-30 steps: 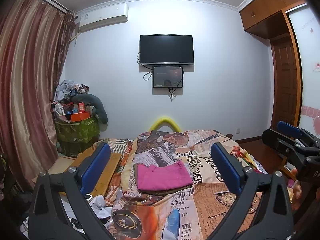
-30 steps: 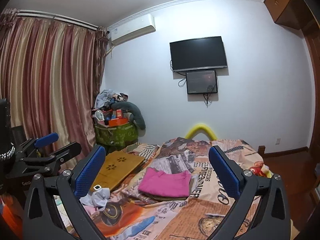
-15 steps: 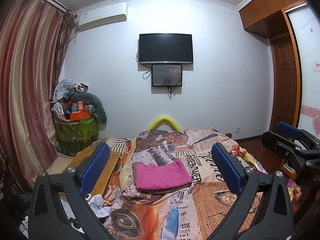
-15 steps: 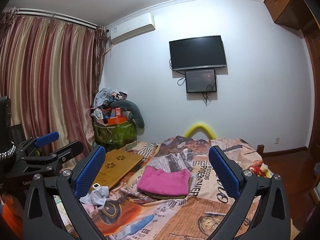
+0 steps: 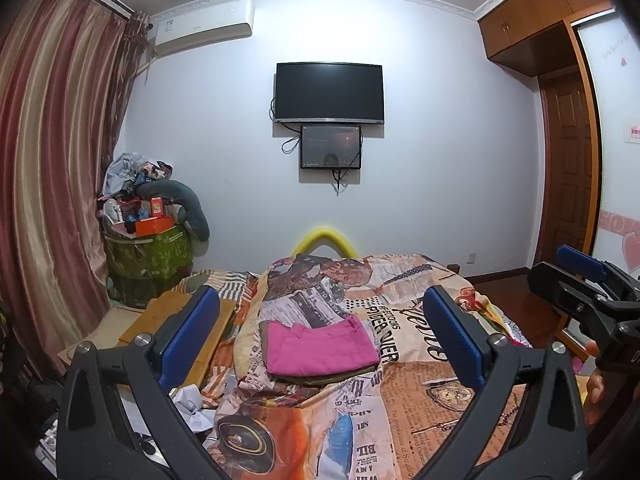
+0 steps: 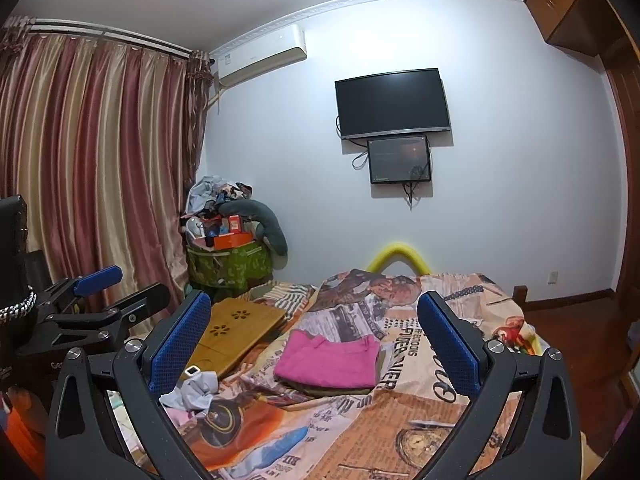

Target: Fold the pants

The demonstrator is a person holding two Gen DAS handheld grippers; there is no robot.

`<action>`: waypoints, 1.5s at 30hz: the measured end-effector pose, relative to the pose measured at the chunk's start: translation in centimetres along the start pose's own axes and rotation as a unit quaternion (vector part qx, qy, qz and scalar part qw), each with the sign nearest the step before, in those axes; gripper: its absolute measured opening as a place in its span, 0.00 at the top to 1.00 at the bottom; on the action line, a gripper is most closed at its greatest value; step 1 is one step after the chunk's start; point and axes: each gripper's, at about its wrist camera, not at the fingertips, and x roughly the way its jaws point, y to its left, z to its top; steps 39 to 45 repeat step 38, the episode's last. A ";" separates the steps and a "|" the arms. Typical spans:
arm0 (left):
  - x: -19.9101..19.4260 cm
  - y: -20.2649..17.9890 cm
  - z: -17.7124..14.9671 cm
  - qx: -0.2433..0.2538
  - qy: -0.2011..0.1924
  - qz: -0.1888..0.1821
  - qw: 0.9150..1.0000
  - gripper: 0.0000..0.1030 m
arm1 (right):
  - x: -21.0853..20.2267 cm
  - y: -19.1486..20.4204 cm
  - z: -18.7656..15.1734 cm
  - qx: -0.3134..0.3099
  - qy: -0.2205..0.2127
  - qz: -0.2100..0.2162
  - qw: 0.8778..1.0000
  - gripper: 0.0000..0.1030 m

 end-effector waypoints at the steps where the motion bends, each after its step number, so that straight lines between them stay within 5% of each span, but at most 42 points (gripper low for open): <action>1: 0.0 0.0 0.0 0.000 0.000 0.001 1.000 0.00 | 0.0 0.0 0.0 0.001 0.001 0.000 1.000 0.00; 45: 1.0 -0.3 -0.4 0.017 0.014 -0.031 0.999 0.00 | 0.1 -0.7 -0.2 0.015 0.010 -0.004 1.000 0.00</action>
